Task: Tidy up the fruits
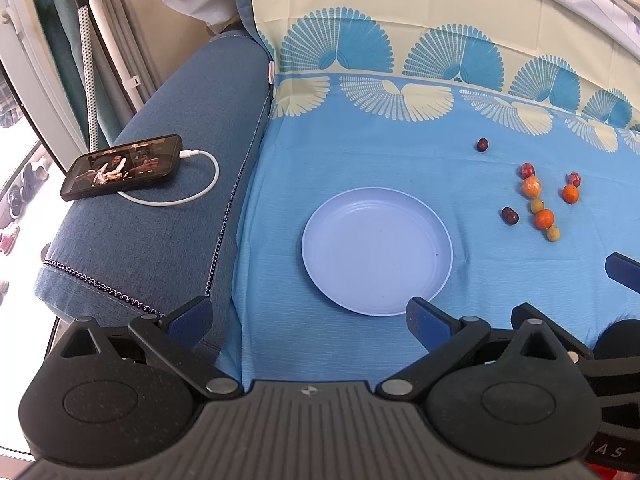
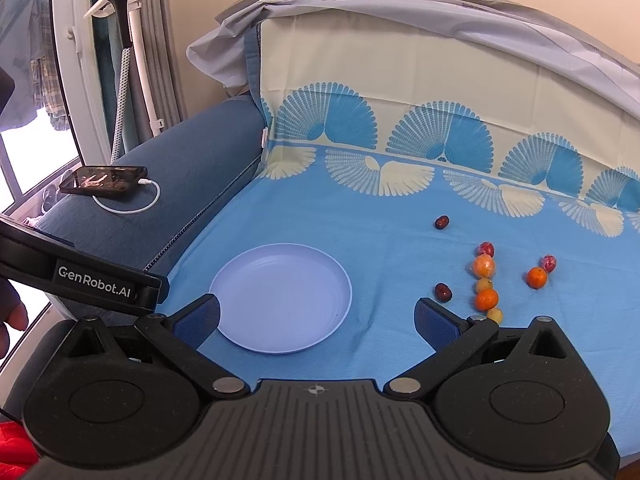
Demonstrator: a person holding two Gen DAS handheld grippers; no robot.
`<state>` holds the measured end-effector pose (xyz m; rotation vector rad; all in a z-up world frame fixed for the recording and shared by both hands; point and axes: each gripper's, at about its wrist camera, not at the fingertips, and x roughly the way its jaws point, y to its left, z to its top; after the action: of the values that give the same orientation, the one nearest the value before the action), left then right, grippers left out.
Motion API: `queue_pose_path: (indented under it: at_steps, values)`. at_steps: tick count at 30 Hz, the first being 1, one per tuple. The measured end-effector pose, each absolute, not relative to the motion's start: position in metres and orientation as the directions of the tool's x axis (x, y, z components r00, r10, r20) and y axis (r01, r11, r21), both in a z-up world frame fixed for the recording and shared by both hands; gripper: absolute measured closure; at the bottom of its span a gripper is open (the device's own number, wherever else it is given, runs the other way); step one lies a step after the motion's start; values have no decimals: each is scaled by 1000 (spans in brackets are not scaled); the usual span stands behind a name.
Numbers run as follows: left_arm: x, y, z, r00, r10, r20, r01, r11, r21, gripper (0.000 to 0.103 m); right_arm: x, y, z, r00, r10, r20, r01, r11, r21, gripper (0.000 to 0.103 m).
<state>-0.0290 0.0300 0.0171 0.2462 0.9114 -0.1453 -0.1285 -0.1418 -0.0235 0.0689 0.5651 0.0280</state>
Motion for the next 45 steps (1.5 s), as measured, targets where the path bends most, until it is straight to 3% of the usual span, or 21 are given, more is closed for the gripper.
queue_pose_path:
  at_steps: [15,26,34,45]
  values:
    - [-14,4,6,555,-12,-832,258,953,158,0,-120,-177,-34,826,42,-562,52,987,150,0]
    - [8,-102,-13,468,-128,-874,418,904,91,0,-140,-323,-46,856,-271,-440,390,897,207,0]
    - [43,-199,-46,391,-206,-897,476,879,5,0,-144,-441,-73,711,-458,-533,640,736,222,0]
    - [105,-316,-114,251,-154,-956,492,871,-11,0,-90,-614,-130,571,-618,-540,790,592,158,0]
